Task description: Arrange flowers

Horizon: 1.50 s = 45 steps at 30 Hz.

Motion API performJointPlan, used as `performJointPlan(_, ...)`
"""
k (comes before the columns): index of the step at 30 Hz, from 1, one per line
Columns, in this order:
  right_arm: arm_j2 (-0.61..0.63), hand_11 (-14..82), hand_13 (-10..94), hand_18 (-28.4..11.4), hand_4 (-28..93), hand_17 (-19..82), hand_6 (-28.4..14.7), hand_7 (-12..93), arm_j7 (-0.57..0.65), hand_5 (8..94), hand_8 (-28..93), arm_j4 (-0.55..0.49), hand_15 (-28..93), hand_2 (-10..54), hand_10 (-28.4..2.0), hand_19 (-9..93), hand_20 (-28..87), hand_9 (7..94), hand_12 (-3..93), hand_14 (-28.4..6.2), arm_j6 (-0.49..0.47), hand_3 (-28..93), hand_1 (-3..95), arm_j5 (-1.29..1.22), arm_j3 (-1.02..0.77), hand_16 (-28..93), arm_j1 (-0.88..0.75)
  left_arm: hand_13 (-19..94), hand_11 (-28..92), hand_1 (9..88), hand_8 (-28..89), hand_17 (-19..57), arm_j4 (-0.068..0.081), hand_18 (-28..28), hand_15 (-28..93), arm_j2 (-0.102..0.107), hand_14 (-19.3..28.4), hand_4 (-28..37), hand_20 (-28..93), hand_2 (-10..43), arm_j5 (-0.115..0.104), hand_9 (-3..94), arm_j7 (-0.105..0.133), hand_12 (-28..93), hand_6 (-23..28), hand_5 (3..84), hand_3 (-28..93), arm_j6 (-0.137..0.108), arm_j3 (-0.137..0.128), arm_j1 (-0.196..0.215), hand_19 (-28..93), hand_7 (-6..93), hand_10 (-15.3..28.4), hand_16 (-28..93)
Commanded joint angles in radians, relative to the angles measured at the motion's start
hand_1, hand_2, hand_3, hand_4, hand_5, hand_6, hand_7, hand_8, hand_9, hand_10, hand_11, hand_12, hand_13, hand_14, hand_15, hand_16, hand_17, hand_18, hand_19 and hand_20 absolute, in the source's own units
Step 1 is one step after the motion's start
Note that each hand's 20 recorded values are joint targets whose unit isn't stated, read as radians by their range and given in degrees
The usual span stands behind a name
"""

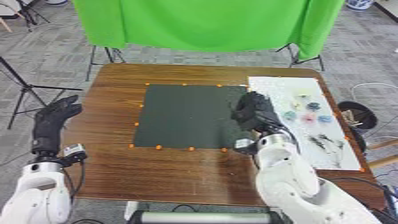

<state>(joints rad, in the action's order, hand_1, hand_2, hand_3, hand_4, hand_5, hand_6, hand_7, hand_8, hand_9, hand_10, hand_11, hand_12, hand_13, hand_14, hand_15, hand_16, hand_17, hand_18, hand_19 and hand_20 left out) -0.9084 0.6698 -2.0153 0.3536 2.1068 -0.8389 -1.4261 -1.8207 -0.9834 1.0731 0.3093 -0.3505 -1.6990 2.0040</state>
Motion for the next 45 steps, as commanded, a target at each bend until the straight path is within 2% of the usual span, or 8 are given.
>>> performJointPlan(1, -0.116, 29.3, 94, -3.4, 13, 76, -6.4, 52, -0.047, 72.1, 3, 0.076, 59, -9.5, -14.1, 86, 45, 89.2, 51.4, -0.1, 0.017, 61, 59.2, -0.073, 0.173, 33, 0.25, 41, 22, 23.0, -9, 11.9, 0.034, 11.3, 26, -0.002, 16.2, -28.2, 20, 11.8, 0.009, 51.1, 0.012, 12, -0.2, 50.5, 73, 0.001, 0.042, -0.034, 7, 17.0, 12.8, -2)
performJointPlan(4, -0.149, 29.6, 94, -3.3, 13, 76, -6.5, 52, -0.052, 72.2, 3, 0.113, 59, -9.5, -14.1, 85, 46, 89.1, 51.1, -0.1, 0.028, 61, 59.2, -0.1, 0.219, 33, 0.285, 41, 22, 22.5, -9, 12.0, 0.046, 11.2, 26, -0.005, 16.2, -28.3, 20, 11.7, 0.008, 51.2, 0.015, 12, -0.2, 50.5, 73, -0.002, 0.057, -0.043, 7, 17.1, 12.8, -2)
performJointPlan(7, -0.179, 29.9, 94, -3.3, 13, 76, -6.5, 53, -0.058, 72.3, 2, 0.146, 59, -9.5, -14.2, 85, 46, 89.1, 51.0, 0.0, 0.032, 61, 59.3, -0.138, 0.253, 32, 0.308, 42, 22, 21.9, -9, 12.1, 0.061, 11.2, 26, -0.012, 16.1, -28.3, 20, 11.4, 0.004, 51.2, 0.031, 12, -0.2, 50.6, 74, 0.033, 0.057, -0.038, 7, 17.1, 12.9, -2)
performJointPlan(9, -0.192, 30.1, 94, -3.5, 14, 76, -6.6, 53, -0.061, 72.3, 2, 0.155, 59, -9.5, -14.2, 85, 46, 89.0, 50.8, 0.0, 0.036, 60, 59.5, -0.164, 0.273, 32, 0.319, 42, 22, 21.7, -9, 12.4, 0.067, 11.1, 26, -0.017, 16.0, -28.3, 20, 11.7, -0.014, 51.2, 0.043, 13, -0.3, 50.6, 75, 0.037, 0.061, -0.032, 7, 17.2, 12.8, -2)
performJointPlan(14, -0.221, 30.7, 94, -3.5, 15, 77, -6.6, 53, -0.061, 72.3, 2, 0.183, 60, -9.5, -14.3, 85, 45, 89.0, 49.8, 0.0, 0.05, 60, 59.6, -0.251, 0.314, 32, 0.332, 42, 22, 22.5, -9, 13.0, 0.07, 10.9, 26, -0.027, 15.8, -28.3, 20, 14.2, -0.011, 51.6, 0.05, 12, -0.6, 50.6, 76, 0.019, 0.076, -0.017, 6, 17.3, 12.7, -2)
performJointPlan(34, -0.261, 30.5, 94, -3.1, 14, 77, -6.5, 55, -0.025, 72.0, -1, 0.257, 59, -9.5, -14.3, 84, 43, 89.4, 46.7, -0.1, 0.181, 59, 60.0, -0.468, 0.373, 28, 0.327, 42, 22, 22.3, -9, 13.2, 0.064, 10.8, 25, -0.069, 15.7, -28.3, 21, 12.7, -0.019, 51.8, 0.066, 13, -0.4, 50.8, 77, 0.042, 0.16, -0.046, 5, 17.5, 12.7, -2)
performJointPlan(41, -0.273, 30.1, 94, -3.2, 13, 77, -6.5, 55, -0.029, 71.8, -3, 0.276, 58, -9.5, -14.3, 82, 42, 89.6, 46.1, -0.4, 0.223, 59, 60.1, -0.547, 0.382, 27, 0.328, 42, 22, 22.5, -9, 13.1, 0.072, 10.8, 25, -0.087, 15.8, -28.3, 21, 12.3, -0.02, 51.8, 0.07, 13, -0.4, 50.8, 77, 0.05, 0.181, -0.051, 5, 17.7, 12.8, -2)
performJointPlan(45, -0.283, 29.9, 94, -3.4, 13, 78, -6.5, 56, -0.028, 71.7, -3, 0.292, 58, -9.5, -14.3, 81, 43, 89.7, 45.9, -0.5, 0.253, 60, 60.1, -0.579, 0.387, 26, 0.333, 42, 22, 22.6, -9, 13.0, 0.086, 10.9, 25, -0.097, 15.8, -28.3, 21, 12.1, -0.024, 51.8, 0.068, 13, -0.4, 50.9, 77, 0.048, 0.196, -0.057, 5, 17.7, 12.8, -2)
